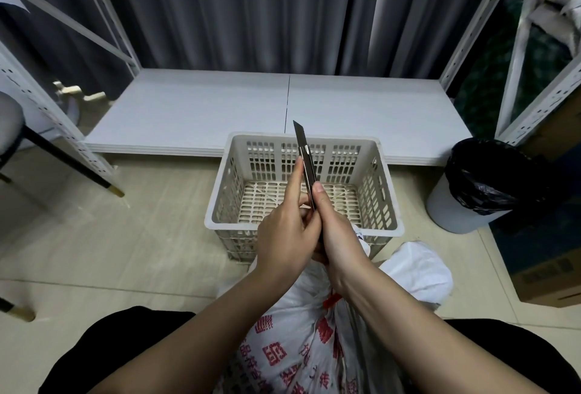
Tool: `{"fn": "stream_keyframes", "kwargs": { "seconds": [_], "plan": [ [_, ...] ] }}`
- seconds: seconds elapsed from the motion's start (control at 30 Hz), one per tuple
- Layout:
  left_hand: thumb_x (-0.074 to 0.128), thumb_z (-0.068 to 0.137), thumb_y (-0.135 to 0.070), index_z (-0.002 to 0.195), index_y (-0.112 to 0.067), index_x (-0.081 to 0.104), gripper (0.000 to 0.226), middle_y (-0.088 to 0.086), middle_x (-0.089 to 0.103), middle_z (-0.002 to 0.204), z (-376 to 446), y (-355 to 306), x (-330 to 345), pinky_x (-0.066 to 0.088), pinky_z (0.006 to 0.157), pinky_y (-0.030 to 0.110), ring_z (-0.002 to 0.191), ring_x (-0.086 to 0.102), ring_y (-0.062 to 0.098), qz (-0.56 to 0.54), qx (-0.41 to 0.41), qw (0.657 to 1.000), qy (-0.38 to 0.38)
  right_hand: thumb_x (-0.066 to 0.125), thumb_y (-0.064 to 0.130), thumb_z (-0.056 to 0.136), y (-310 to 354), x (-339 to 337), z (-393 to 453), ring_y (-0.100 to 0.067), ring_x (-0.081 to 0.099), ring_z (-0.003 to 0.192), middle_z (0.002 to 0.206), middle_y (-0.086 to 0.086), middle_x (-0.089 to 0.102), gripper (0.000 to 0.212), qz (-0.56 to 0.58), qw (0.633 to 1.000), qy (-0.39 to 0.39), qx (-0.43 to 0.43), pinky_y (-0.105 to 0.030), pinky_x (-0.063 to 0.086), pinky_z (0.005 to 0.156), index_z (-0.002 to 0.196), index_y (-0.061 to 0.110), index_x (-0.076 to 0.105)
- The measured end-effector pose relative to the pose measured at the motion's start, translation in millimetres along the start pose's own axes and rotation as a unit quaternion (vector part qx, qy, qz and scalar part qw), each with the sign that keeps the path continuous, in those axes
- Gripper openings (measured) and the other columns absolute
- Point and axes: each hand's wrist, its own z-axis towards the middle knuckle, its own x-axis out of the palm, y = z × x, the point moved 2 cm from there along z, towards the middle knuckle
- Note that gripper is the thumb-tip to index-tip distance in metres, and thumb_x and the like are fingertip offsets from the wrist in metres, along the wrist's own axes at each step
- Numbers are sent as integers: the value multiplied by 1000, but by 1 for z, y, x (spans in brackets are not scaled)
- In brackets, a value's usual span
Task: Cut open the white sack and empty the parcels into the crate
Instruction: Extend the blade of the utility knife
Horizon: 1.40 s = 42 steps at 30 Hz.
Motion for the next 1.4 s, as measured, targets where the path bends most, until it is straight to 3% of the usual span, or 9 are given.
{"fn": "stream_keyframes", "kwargs": {
  "seconds": [0.2, 0.33, 0.47, 0.6, 0.73, 0.83, 1.13, 1.3, 1.4],
  "plan": [
    [62, 90, -27, 144, -55, 13, 78, -3, 63, 106, 12, 11, -1, 59, 76, 46, 88, 66, 9, -131, -89, 985, 64, 31, 71, 88, 8, -8, 1, -9, 30, 43, 51, 8, 51, 63, 35, 996, 61, 51, -24, 20, 47, 80, 19, 64],
    [59, 92, -5, 149, -39, 16, 79, -21, 62, 75, 15, 14, -4, 55, 61, 30, 70, 60, 2, -222, -74, 964, 125, 34, 46, 99, 13, -12, 4, -12, 39, 40, 61, -1, 61, 51, 8, 997, 78, -25, -20, 29, 41, 91, 8, 68],
    [54, 92, 3, 148, -34, 20, 75, -13, 66, 111, 19, 16, -7, 46, 46, 20, 60, 57, 1, -238, -86, 956, 147, 34, 28, 102, 15, -7, 3, -17, 49, 45, 62, -8, 60, 38, 37, 993, 97, -46, -23, 38, 42, 90, 5, 62],
    [56, 88, 6, 145, -22, 34, 67, 0, 50, 136, 16, 13, -8, 51, 78, 14, 114, 59, 14, -184, -82, 966, 165, 34, 27, 98, 12, -7, 11, -17, 50, 57, 66, -5, 58, 29, 122, 988, 96, 23, -26, 36, 49, 87, 10, 55],
    [56, 86, 6, 146, -21, 33, 70, 11, 50, 129, 16, 12, -8, 53, 61, 16, 79, 60, 9, -172, -99, 963, 183, 35, 28, 101, 8, -7, 13, -12, 42, 48, 58, -1, 50, 29, 127, 989, 74, 25, -20, 26, 38, 92, 13, 58],
    [62, 85, -2, 149, -24, 26, 76, -10, 49, 118, 14, 11, -6, 59, 73, 33, 68, 58, 1, -150, -87, 968, 180, 38, 26, 102, 7, -7, 11, -7, 37, 40, 54, 0, 39, 28, 87, 994, 55, -21, -18, 24, 36, 92, 13, 60],
    [67, 82, -15, 149, -26, 18, 84, -13, 47, 124, 9, 11, -1, 53, 84, 33, 74, 53, -1, -79, -53, 977, 192, 42, 32, 100, 5, -5, 11, -10, 37, 46, 49, 1, 34, 31, 46, 998, 14, -51, -27, 25, 49, 79, 15, 57],
    [64, 83, -15, 142, -22, 28, 69, -8, 52, 129, 6, 13, -1, 49, 99, 39, 119, 54, 9, -78, -46, 978, 187, 46, 31, 99, 5, -6, 8, -6, 44, 44, 55, -1, 44, 31, 65, 996, 13, -60, -21, 36, 46, 78, 14, 60],
    [59, 85, -16, 127, -24, 40, 47, -4, 58, 127, 5, 14, 0, 47, 103, 38, 120, 55, 5, -127, -68, 977, 156, 49, 36, 97, 2, -5, 7, -11, 43, 50, 60, 0, 54, 30, 43, 998, 21, -48, -22, 29, 45, 77, 20, 64]
  ]
}}
